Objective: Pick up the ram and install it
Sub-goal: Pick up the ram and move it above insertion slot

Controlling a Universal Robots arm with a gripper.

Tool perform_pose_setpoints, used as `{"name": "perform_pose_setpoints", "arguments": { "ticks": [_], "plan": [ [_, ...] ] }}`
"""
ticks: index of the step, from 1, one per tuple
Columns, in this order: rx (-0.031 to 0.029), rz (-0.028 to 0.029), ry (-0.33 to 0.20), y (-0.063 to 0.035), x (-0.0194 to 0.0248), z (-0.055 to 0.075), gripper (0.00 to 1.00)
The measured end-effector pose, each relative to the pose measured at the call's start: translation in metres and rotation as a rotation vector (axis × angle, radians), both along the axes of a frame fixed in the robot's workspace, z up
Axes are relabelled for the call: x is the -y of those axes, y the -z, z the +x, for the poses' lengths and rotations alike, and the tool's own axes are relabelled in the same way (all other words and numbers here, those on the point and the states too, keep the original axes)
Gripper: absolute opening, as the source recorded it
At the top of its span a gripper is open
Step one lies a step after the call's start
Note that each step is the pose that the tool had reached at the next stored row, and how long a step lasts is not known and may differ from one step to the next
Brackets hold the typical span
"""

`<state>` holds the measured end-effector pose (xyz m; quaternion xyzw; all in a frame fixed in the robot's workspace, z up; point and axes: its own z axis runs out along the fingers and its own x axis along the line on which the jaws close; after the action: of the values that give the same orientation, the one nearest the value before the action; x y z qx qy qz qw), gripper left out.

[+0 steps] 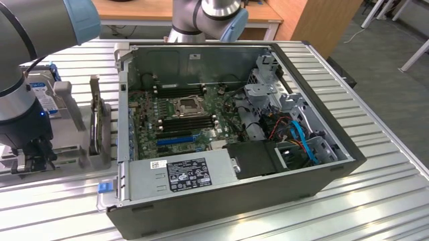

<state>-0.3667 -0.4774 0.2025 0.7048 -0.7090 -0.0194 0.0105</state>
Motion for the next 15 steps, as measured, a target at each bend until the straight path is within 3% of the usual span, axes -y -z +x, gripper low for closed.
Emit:
{"name": "perform_pose_setpoints", "arguments": {
  "ticks": [2, 3, 15],
  "plan": [
    [0.0, 0.0, 0.0, 0.0, 0.0, 0.0, 0.28],
    [0.0, 0.0, 0.0, 0.0, 0.0, 0.0, 0.21],
    [-0.0001, -0.0001, -0.002, 0.001, 0.0001, -0.0001, 0.21]
  ]
}}
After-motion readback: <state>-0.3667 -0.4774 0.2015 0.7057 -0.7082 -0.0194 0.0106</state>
